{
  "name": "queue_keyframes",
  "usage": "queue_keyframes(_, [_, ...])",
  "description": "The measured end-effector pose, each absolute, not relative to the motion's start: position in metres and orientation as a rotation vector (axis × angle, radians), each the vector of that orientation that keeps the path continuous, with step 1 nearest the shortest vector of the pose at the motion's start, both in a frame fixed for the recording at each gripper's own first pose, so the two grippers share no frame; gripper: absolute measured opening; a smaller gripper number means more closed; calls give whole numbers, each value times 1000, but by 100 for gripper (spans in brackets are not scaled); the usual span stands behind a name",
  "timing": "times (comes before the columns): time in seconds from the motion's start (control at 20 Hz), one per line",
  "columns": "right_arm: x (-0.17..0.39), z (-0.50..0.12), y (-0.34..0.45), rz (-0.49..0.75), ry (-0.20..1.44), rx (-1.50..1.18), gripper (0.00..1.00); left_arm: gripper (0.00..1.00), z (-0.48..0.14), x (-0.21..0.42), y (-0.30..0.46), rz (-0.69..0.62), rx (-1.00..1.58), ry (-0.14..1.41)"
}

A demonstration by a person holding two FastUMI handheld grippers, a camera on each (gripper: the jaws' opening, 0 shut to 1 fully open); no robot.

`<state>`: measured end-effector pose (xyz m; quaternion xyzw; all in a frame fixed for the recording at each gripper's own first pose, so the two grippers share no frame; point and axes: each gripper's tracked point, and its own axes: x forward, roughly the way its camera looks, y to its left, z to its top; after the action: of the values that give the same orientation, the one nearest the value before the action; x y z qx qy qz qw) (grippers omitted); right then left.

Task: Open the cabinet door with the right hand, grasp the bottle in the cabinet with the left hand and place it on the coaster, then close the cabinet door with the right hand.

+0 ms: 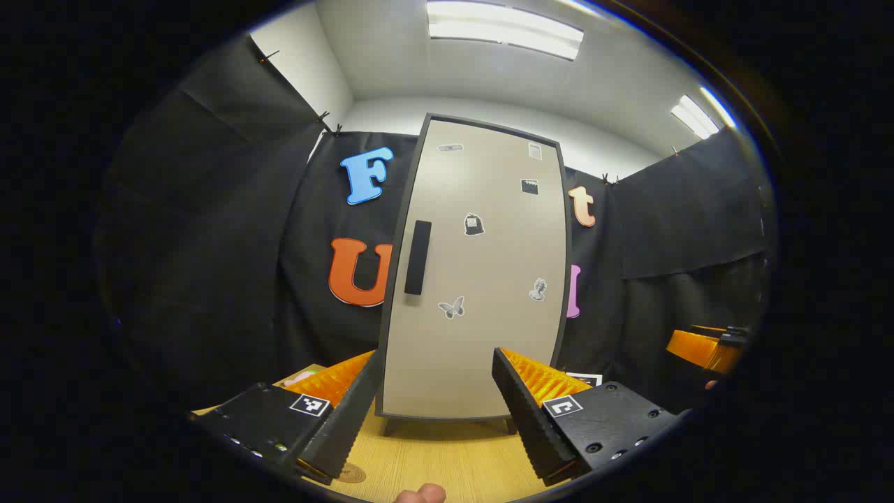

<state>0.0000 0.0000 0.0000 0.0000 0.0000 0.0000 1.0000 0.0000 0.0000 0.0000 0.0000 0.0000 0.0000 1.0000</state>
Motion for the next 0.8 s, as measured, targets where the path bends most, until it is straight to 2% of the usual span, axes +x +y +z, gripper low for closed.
queue_keyframes(0.15, [1, -3, -3, -5, 6, -16, 99, 95, -2, 1, -2, -6, -6, 4])
queue_keyframes(0.35, [4, -1, -6, -7, -2, 12, 99, 95, -5, 3, -3, -9, 1, 10])
queue_keyframes(0.4, [5, -1, -6, -8, -1, 17, 94, 95, -5, 4, -2, -10, 2, 11])
queue_keyframes(0.45, [5, -2, -7, -11, 0, 18, 99, 95, -5, 4, -2, -11, 3, 11])
queue_keyframes(0.75, [9, -8, -6, -11, 15, 22, 99, 95, -3, 7, 0, -9, 12, 9])
queue_keyframes(0.8, [10, -8, -5, -10, 17, 22, 94, 95, -3, 7, 0, -10, 12, 8])
